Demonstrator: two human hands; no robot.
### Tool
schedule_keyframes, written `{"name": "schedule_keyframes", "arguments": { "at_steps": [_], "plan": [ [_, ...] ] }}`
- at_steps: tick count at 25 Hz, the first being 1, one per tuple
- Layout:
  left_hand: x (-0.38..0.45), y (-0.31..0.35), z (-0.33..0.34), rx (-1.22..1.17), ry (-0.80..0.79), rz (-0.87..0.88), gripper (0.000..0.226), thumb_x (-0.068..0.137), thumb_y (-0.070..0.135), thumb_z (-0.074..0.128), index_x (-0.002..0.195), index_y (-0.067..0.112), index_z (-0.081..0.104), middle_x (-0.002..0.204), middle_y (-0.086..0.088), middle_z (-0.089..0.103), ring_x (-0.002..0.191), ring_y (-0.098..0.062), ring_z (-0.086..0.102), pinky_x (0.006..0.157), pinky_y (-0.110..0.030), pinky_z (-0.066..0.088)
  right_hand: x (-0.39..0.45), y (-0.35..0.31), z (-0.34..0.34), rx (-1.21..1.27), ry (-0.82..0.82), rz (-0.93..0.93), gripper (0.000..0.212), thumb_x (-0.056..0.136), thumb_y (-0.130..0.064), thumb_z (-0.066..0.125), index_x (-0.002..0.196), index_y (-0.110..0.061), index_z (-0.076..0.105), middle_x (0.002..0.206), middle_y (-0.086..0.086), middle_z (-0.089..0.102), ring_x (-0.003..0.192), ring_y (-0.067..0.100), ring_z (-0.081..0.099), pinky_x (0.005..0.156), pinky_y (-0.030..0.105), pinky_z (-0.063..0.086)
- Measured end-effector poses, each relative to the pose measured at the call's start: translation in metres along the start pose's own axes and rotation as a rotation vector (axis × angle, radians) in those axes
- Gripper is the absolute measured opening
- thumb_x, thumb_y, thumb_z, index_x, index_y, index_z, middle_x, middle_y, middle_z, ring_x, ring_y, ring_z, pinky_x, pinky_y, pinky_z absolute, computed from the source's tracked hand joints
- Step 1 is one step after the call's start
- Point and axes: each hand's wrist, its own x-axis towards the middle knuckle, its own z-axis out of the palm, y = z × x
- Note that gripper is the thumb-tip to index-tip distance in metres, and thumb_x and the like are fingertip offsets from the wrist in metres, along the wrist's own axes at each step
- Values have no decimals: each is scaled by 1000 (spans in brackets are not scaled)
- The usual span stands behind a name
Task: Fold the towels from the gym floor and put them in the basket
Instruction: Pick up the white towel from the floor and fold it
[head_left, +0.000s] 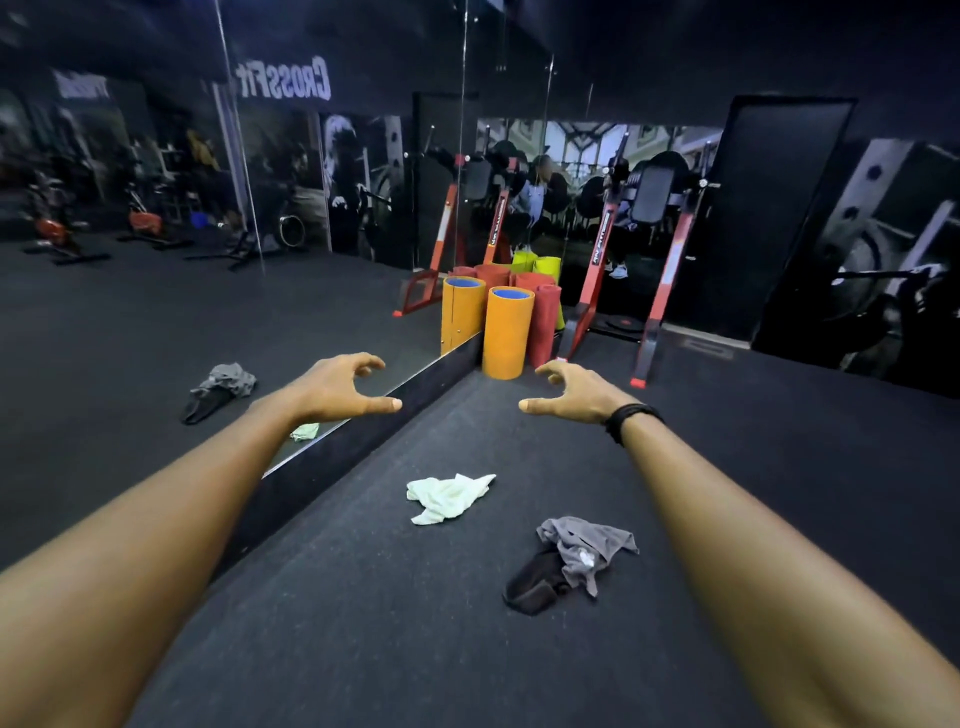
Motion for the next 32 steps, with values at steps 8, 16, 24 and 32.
{"name": "schedule_keyframes", "arguments": {
  "at_steps": [8,16,24,32],
  "plan": [
    [176,-64,18,-70,-38,-14,77,74,51,75,139,23,45,143,-4,48,132,-18,44,108,-33,34,183,30,10,-8,-25,32,77,80,-49,70,142,-16,39,146,7,42,133,22,43,106,34,36],
    [384,-140,10,-143,-133,-46,78,73,51,75,139,23,45,142,-5,49,132,-20,45,109,-34,35,381,33,10,-35,-32,109,73,81,-50,69,141,-20,40,145,6,44,132,21,44,103,32,36],
    [535,-217,71,-130,-276,-116,75,75,47,75,138,18,47,139,-7,52,128,-21,49,107,-30,35,552,88,80,-14,-148,177,73,78,-51,70,138,-17,45,142,9,48,132,21,44,104,33,36],
    [699,-295,191,-117,-478,-304,77,74,48,75,139,17,45,140,-6,51,127,-20,49,103,-26,35,757,197,195,67,-352,245,70,79,-45,73,136,-15,48,139,10,50,127,23,48,102,34,39]
  ]
}}
